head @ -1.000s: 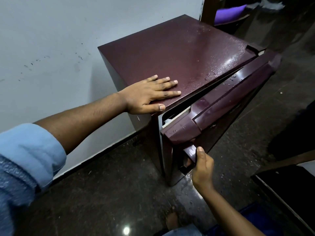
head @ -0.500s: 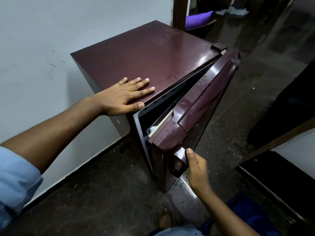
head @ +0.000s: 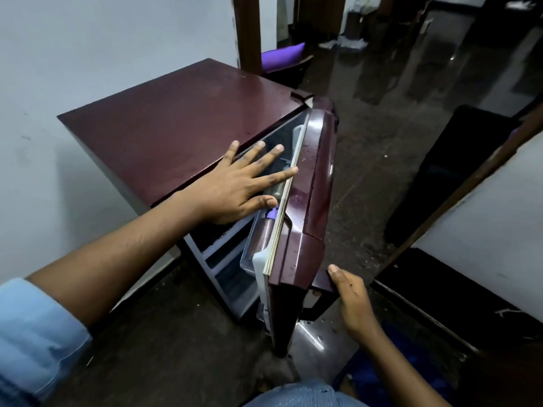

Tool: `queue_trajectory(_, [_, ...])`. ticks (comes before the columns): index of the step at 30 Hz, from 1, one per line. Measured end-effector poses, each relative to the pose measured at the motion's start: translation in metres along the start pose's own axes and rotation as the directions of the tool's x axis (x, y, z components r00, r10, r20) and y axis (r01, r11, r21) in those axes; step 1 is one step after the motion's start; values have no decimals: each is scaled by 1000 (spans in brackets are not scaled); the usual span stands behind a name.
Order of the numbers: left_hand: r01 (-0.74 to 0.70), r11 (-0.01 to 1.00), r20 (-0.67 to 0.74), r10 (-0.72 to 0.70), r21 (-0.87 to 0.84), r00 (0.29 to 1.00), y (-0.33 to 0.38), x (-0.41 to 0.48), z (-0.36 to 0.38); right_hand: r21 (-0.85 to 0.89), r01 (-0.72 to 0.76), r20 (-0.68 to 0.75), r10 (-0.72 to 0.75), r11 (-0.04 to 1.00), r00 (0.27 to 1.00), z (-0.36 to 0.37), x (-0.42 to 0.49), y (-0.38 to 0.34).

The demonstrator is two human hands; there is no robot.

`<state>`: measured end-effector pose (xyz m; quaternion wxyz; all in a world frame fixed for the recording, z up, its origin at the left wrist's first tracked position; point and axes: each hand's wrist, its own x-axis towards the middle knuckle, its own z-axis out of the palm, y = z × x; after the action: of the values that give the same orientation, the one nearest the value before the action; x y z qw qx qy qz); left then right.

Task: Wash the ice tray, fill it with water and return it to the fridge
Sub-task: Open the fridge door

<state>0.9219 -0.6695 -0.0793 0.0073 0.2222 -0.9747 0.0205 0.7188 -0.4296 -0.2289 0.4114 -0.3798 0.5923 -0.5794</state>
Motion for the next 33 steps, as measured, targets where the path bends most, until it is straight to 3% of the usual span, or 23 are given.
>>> queue_trajectory(5, [-87,991,-74,95,100,993,36,40,-5,0,-23,-70,23,1000,997,-57,-3,-6])
queue_trajectory(11, [-207,965,-101,225,163,969,81,89,-8,13,-140,-277,138,990,951,-115,-3,-20])
queue_trajectory(16, [-289,951,-75,298,105,952,110,120,-7,-130,-131,-590,29,983,807,-158,-2,-29])
queue_trajectory(20, [-312,949,-53,314,43,948,127,143,-3,-228,-82,-722,-112,970,683,-172,-3,-66])
queue_trajectory(23, [-325,946,-40,325,15,945,135,161,0,-524,-92,-678,-350,846,646,-164,-7,-101])
queue_trajectory(26, [-328,944,-39,329,36,943,143,181,4,-792,-127,-511,-533,598,674,-153,-10,-123])
queue_trajectory(28, [-313,949,-47,314,36,948,149,193,6,-873,-146,-414,-549,464,727,-146,-6,-127])
queue_trajectory(33, [-263,965,-67,261,-18,963,164,226,10,-935,-182,-307,-437,305,846,-143,20,-126])
